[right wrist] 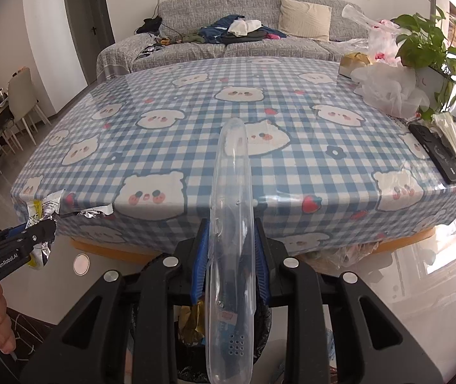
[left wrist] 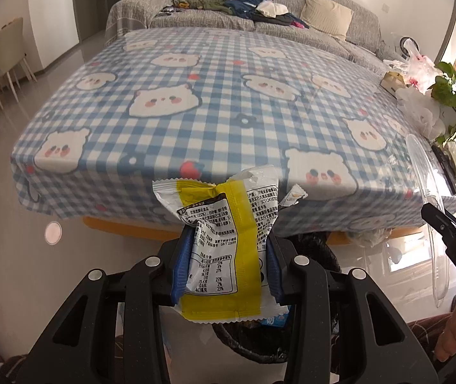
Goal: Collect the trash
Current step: 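Carry the yellow wrapper and clear tube down over the black bin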
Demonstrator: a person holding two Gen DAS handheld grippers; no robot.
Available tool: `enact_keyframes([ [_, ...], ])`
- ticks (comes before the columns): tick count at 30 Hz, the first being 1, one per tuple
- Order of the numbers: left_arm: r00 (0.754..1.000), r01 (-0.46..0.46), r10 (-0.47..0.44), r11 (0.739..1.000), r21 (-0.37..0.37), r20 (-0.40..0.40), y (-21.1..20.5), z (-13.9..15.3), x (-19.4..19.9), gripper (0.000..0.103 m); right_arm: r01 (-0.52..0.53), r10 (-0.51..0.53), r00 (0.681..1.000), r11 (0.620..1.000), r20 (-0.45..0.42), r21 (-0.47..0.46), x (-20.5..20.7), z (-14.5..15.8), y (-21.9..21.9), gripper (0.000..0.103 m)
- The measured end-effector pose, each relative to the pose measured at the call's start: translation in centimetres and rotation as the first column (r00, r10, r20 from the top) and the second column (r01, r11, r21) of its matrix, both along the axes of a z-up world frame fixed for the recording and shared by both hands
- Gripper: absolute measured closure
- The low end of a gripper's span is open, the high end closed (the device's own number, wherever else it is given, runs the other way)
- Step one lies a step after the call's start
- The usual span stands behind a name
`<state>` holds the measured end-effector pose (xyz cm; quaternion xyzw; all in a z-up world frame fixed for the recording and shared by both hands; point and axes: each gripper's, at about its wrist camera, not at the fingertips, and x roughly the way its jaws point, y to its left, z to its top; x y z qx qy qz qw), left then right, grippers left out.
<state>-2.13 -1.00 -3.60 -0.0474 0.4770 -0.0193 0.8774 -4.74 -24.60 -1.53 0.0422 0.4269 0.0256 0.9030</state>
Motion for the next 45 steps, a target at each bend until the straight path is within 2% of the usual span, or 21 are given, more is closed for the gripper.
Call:
enact_keyframes([
  [19,0.998,0.006,-0.006,1.0,0.009,-0.07,-0.7,-4.7,-5.0,0.065,0.019,-0.024,0.994,0.999,-0.104,-0.05,-4.3,-5.7,-0.1,0.078],
  [24,0.995,0.015,-0.013,1.0,0.022,-0.095,-1.5,-7.2,-4.3,0.065,0.033,-0.042,0.99,0.997,-0.134,-0.065,-4.1,-7.2,-0.5,0.078],
  [27,0.993,0.021,-0.021,1.0,-0.003,-0.114,-2.0,-8.3,-3.8,0.065,0.045,-0.055,0.987,0.997,-0.152,-0.065,-3.9,-8.1,-0.7,0.078],
  [32,0.994,0.057,-0.054,0.998,0.026,-0.099,-3.7,-9.2,-3.6,0.065,0.059,-0.069,0.983,0.996,-0.172,-0.066,-3.6,-9.2,-1.3,0.078],
  [45,0.982,0.149,-0.145,0.989,0.024,-0.117,-8.5,-12.3,-2.1,0.064,0.103,-0.118,0.972,0.991,-0.205,-0.086,-3.9,-11.8,-4.5,0.078],
])
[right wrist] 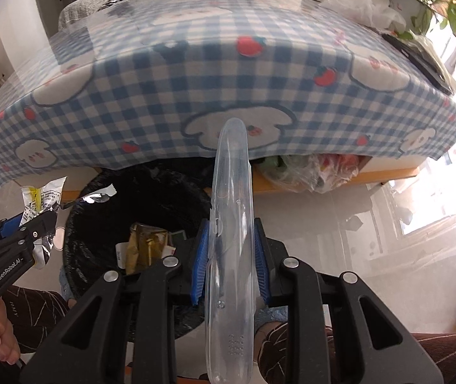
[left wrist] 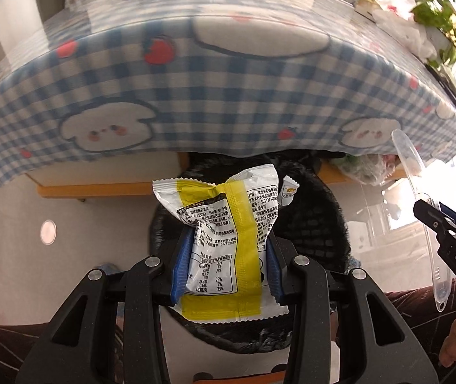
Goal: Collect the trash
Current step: 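Carry the yellow wrapper and clear tube down over the black bin, then open the left tool to drop the yellow wrapper into the bin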
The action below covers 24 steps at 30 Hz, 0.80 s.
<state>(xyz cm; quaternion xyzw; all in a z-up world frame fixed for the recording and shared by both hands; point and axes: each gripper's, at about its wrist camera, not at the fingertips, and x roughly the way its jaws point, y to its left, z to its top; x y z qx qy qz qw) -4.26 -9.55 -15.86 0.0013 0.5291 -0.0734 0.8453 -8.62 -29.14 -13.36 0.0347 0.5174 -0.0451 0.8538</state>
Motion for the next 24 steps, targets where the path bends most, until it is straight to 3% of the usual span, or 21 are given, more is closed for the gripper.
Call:
enact_keyframes([
  [9,0.996,0.077,-0.077,0.997,0.006,-0.038,-4.0,-1.8,0.0,0.063,0.023,-0.023,1.0,1.0,0.005,0.003,-0.1,-0.1,-0.9,0.078],
  [12,0.996,0.085,-0.085,0.996,0.025,-0.019,-4.7,-1.9,-0.4,0.057,0.03,-0.03,1.0,1.0,0.002,0.0,-0.2,-0.3,-0.9,0.078],
  [14,0.996,0.086,-0.085,0.995,0.041,-0.006,-4.9,-1.8,-0.6,0.042,0.033,-0.033,0.999,0.999,-0.002,-0.005,-0.2,-0.5,-1.0,0.078],
  [24,0.999,0.028,-0.03,0.999,0.043,0.036,-1.8,-1.2,-0.5,0.019,-0.002,0.002,1.0,1.0,-0.01,-0.015,0.3,-1.8,0.8,0.078],
])
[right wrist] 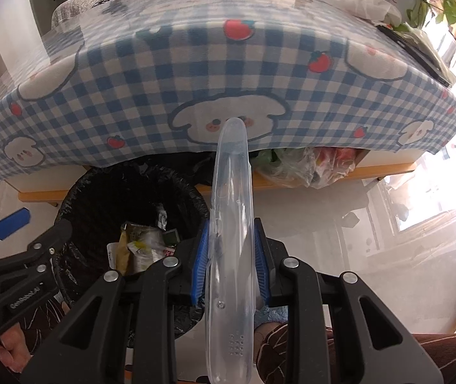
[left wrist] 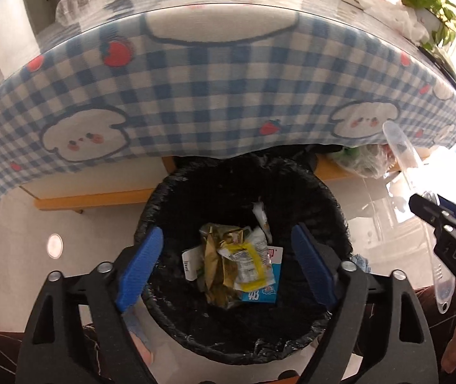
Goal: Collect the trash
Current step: 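Open the left tool to drop the yellow wrapper into the bin, then lower the clear tube into the bin and open the right tool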
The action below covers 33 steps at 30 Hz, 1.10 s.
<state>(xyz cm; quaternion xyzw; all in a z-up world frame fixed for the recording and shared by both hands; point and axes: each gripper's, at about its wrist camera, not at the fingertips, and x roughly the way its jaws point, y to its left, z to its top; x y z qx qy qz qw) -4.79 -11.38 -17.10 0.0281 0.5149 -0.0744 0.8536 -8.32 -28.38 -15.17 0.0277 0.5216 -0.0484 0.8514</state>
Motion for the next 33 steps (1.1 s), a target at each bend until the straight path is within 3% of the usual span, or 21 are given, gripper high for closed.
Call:
enact_keyframes([
  [2,1.0,-0.013,0.013,1.0,-0.001,0.009,0.7,0.0,0.1,0.012,-0.013,0.013,1.0,1.0,-0.006,-0.003,0.1,-0.5,0.6,0.078],
  [8,0.998,-0.043,0.043,0.999,0.008,0.036,2.8,0.1,-0.2,0.006,-0.049,0.049,0.998,0.999,-0.026,-0.002,0.4,-2.0,2.4,0.078],
  [21,0.993,-0.118,0.118,0.992,0.04,0.007,6.7,-2.3,-0.1,0.006,-0.139,0.139,0.988,0.99,-0.069,0.015,0.8,-4.8,7.6,0.078],
  [33,0.98,-0.2,0.2,0.98,0.014,0.006,9.8,-1.9,-0.7,0.006,-0.177,0.18,0.982,0.983,-0.064,0.055,1.4,-5.6,10.1,0.078],
])
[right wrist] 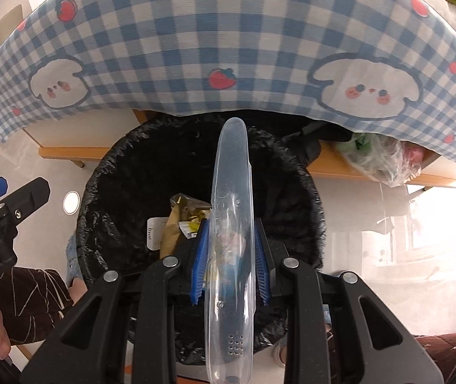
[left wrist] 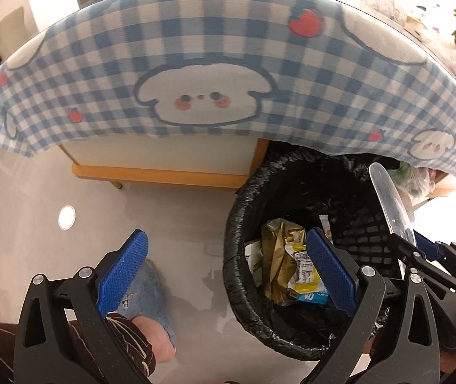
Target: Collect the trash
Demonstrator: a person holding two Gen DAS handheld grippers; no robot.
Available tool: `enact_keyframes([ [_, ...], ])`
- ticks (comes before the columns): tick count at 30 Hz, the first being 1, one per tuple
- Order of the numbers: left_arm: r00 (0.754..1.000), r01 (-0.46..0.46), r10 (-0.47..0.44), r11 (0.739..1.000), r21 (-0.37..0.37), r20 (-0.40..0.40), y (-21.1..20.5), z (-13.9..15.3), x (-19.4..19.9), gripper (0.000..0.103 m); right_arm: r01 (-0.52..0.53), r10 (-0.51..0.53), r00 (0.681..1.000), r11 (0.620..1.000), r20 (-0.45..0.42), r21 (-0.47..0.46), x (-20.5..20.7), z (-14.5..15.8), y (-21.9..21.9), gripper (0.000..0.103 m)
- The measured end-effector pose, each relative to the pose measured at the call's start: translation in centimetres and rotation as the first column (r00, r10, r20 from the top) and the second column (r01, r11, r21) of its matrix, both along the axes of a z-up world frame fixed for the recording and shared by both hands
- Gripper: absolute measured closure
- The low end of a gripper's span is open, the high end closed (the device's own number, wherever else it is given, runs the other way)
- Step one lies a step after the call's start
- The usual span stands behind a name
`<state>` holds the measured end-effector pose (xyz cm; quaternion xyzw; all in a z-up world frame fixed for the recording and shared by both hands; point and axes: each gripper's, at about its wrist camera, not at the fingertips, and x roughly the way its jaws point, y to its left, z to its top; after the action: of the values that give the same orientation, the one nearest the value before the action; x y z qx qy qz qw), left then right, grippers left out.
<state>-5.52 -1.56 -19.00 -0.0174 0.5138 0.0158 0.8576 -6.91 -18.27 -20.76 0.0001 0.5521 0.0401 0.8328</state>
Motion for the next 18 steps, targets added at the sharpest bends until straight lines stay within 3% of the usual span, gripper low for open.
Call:
enact_keyframes([
  [5,1.0,-0.002,0.002,1.0,0.017,-0.005,0.0,0.1,-0.1,0.006,-0.025,0.025,1.0,1.0,-0.003,-0.003,0.0,-0.2,0.6,0.075],
  [11,1.0,0.012,-0.011,0.999,0.034,-0.015,-0.5,0.3,0.0,0.006,0.004,-0.003,0.999,1.0,0.039,-0.012,0.0,1.5,-0.4,0.044],
  [13,1.0,0.014,-0.014,0.999,0.034,-0.014,-0.5,0.7,0.0,0.006,0.026,-0.025,0.998,1.0,0.059,-0.017,0.0,2.6,-0.9,0.027],
  [18,1.0,0.004,-0.003,1.0,0.027,-0.018,-0.3,2.8,-0.1,0.006,0.072,-0.07,0.993,0.997,0.093,-0.019,0.1,5.5,-2.7,0.014],
])
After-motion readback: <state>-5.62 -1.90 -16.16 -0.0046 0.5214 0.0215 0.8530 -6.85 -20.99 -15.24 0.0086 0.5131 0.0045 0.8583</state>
